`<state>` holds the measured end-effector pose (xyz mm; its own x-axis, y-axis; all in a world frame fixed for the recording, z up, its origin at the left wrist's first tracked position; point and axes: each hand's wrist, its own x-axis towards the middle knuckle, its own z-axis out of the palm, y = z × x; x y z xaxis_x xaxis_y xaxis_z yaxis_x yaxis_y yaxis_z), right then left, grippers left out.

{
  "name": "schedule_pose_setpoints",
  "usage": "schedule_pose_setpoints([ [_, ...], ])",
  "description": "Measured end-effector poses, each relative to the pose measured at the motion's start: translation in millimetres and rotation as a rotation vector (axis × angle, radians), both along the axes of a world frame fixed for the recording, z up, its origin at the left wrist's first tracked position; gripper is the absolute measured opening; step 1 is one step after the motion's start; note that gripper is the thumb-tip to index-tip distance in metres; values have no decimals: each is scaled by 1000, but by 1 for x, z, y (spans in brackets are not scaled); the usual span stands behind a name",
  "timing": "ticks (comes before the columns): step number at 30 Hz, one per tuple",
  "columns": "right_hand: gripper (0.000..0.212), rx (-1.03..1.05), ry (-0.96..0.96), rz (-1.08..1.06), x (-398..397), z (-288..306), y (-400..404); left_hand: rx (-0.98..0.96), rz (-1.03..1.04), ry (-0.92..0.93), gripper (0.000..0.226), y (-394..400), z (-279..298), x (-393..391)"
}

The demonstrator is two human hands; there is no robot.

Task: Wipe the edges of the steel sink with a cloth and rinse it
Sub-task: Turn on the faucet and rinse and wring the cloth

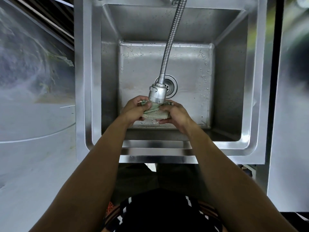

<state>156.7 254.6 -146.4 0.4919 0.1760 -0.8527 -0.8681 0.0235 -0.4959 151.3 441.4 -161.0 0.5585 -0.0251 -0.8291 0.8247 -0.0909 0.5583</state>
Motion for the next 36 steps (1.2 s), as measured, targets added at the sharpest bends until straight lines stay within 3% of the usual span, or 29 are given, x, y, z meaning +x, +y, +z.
schedule_pose_setpoints([
  [4,20,-104,-160,165,-4,8,5,188,-51,-12,28,-17,8,0],
  [7,23,-230,-187,126,-2,7,11,45,-70,80,36,-26,15,0],
  [10,16,-377,-206,20,2,7,15,44,-17,10,37,-39,25,-7],
  [14,23,-306,-251,35,-24,26,35,247,211,-61,38,-38,24,-17],
  [16,32,-278,-279,95,-31,30,38,220,265,-7,43,-36,24,-19],
  [20,17,-430,-253,-8,-9,9,30,43,158,47,33,-48,35,-19],
  [24,21,-328,-276,-12,-20,13,64,198,311,8,38,-26,31,-5],
  [27,22,-376,-338,-10,-23,18,62,292,119,-102,42,-20,39,-13],
  [30,16,-451,-404,-2,-27,21,44,179,-89,-250,34,-26,44,-26],
  [33,18,-324,-532,103,-39,34,41,38,24,-293,7,-7,39,-27],
  [36,16,-223,-520,109,-29,33,30,-19,-26,-336,10,-2,41,-28],
])
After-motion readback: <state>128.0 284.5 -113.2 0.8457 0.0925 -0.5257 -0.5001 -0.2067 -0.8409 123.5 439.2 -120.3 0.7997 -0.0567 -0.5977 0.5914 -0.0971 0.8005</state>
